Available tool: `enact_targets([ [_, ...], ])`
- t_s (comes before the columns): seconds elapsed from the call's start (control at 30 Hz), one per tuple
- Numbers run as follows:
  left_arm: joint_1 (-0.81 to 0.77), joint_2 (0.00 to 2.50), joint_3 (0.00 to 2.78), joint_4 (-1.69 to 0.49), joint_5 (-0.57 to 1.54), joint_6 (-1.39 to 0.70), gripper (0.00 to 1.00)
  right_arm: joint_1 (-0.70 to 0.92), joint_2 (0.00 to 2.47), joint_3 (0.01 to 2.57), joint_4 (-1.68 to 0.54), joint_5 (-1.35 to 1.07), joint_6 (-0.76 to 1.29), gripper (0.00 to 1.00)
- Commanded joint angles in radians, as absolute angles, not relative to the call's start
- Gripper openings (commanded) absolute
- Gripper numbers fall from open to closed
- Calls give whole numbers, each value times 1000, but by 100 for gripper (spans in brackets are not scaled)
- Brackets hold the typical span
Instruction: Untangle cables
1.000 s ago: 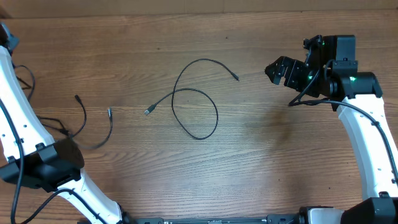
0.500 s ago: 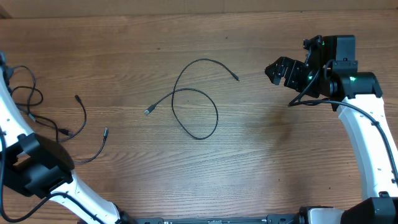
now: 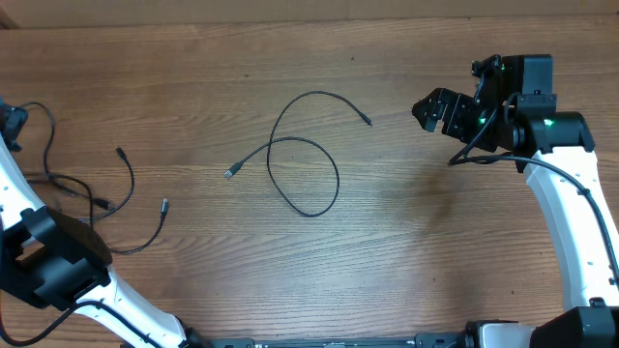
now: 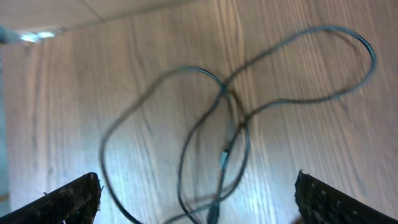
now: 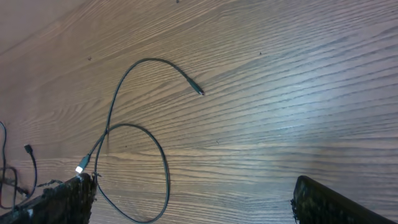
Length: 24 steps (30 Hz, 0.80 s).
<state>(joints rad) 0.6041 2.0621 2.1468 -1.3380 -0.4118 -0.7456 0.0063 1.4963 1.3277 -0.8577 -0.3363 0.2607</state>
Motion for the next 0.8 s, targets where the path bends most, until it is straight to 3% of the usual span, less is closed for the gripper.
enact_targets([
  [0.0,603,2053,2142,-1298,-232,-603,100,-1,1495,1348,-855,-334,254,100],
  [0.13,595,2053,2151,-1255,-52,-414,100,-1,1495,1348,-855,-333,254,100],
  [0.33,526,2053,2151,-1258,-23,-307,99,-1,1495,1348,-847,-333,254,100],
  [0.63,233,2053,2151,-1295,-25,-53,100,-2,1495,1348,-855,-333,260,100],
  [0.77,97,2053,2146,-1320,-32,-48,100,-4,1495,1348,-855,-314,262,100],
])
